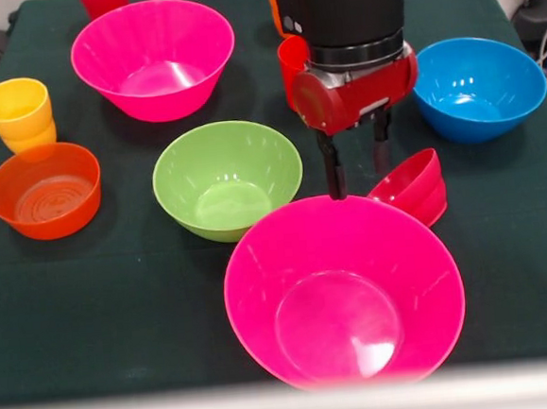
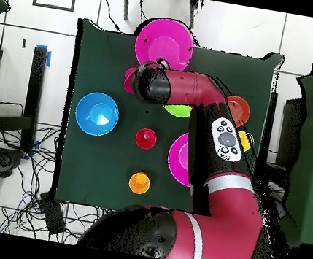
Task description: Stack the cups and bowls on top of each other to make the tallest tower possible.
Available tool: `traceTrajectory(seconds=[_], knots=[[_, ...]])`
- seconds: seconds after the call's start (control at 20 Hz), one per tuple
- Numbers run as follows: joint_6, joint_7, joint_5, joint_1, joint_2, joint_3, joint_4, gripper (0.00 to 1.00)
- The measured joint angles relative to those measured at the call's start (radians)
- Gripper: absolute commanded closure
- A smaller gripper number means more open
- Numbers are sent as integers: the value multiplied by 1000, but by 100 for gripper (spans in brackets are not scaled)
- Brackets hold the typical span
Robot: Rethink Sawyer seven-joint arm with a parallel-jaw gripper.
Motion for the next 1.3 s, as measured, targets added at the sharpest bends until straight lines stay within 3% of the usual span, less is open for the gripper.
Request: traceTrajectory(seconds=[0.7, 0.95, 1.3], knots=[[0, 0, 49, 62, 45, -112, 1, 0], [0, 25, 57, 111, 8, -178, 19, 0], [0, 159, 62, 210, -81, -279, 73, 0]])
